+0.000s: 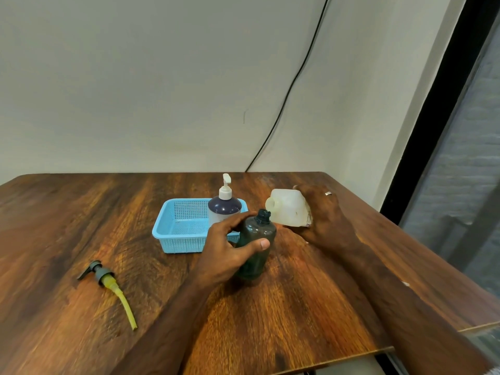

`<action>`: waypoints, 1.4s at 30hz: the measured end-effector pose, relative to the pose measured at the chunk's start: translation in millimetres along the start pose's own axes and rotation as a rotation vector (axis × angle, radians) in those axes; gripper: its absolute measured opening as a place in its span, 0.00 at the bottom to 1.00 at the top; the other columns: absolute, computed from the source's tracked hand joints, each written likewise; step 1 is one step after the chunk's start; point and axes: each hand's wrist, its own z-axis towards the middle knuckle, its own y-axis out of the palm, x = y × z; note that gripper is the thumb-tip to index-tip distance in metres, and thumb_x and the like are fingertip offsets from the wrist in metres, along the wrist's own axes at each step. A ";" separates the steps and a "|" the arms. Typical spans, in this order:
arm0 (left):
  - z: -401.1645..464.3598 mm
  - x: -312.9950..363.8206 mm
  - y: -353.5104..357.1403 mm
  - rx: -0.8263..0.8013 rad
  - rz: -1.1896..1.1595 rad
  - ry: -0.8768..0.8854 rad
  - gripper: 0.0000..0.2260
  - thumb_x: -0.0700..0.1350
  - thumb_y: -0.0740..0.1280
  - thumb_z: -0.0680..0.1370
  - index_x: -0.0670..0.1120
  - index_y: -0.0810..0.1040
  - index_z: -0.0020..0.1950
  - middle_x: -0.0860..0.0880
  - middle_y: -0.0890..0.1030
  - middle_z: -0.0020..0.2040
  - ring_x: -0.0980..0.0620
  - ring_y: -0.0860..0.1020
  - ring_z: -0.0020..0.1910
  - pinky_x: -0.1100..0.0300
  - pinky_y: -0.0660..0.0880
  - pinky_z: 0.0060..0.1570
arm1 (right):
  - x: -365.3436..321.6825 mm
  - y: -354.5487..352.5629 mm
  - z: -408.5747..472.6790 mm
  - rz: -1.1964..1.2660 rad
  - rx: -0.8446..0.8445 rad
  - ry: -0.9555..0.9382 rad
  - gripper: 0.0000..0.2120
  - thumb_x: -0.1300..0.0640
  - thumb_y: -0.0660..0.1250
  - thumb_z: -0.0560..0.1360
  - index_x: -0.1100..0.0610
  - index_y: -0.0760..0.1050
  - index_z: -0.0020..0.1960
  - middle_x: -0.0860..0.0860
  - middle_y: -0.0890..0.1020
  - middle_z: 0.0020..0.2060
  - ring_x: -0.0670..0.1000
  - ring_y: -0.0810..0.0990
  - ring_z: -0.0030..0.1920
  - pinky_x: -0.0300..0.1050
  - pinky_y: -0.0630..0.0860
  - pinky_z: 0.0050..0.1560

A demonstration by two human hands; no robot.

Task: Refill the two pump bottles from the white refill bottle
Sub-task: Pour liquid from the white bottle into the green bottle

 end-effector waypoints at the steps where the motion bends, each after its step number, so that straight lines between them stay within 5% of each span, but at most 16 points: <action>1: -0.1 0.0 -0.1 0.000 0.000 0.000 0.20 0.50 0.78 0.69 0.66 0.75 0.56 0.66 0.79 0.55 0.70 0.75 0.57 0.73 0.70 0.47 | 0.9 0.5 -0.1 0.000 -0.006 0.009 0.36 0.45 0.76 0.65 0.56 0.68 0.68 0.60 0.80 0.58 0.62 0.80 0.56 0.55 0.72 0.56; 11: -0.6 1.2 -0.1 0.001 -0.029 -0.008 0.21 0.49 0.78 0.70 0.64 0.75 0.56 0.66 0.78 0.55 0.68 0.75 0.56 0.72 0.70 0.47 | 4.0 1.0 3.1 -0.044 -0.002 -0.028 0.36 0.44 0.77 0.65 0.55 0.68 0.67 0.58 0.79 0.58 0.60 0.78 0.56 0.52 0.69 0.57; 18: -1.5 2.1 0.1 0.013 -0.030 0.009 0.20 0.47 0.78 0.70 0.64 0.75 0.54 0.67 0.78 0.53 0.76 0.74 0.53 0.81 0.70 0.43 | 3.9 0.1 5.0 -0.036 -0.012 -0.021 0.36 0.44 0.76 0.65 0.52 0.64 0.67 0.59 0.79 0.59 0.62 0.79 0.57 0.50 0.69 0.56; 23: -1.2 1.3 0.1 0.010 -0.030 -0.003 0.19 0.49 0.78 0.69 0.65 0.76 0.54 0.68 0.78 0.53 0.75 0.74 0.54 0.76 0.71 0.43 | 3.4 -0.8 5.4 -0.037 -0.013 -0.032 0.36 0.44 0.76 0.65 0.52 0.65 0.67 0.59 0.79 0.58 0.62 0.79 0.56 0.56 0.74 0.56; 42: -1.0 1.9 -0.9 0.008 -0.025 0.014 0.20 0.47 0.78 0.70 0.65 0.76 0.54 0.67 0.79 0.52 0.76 0.74 0.54 0.79 0.71 0.43 | 7.3 1.3 7.6 -0.053 -0.004 -0.044 0.35 0.45 0.78 0.66 0.53 0.67 0.66 0.58 0.79 0.58 0.55 0.75 0.57 0.48 0.68 0.55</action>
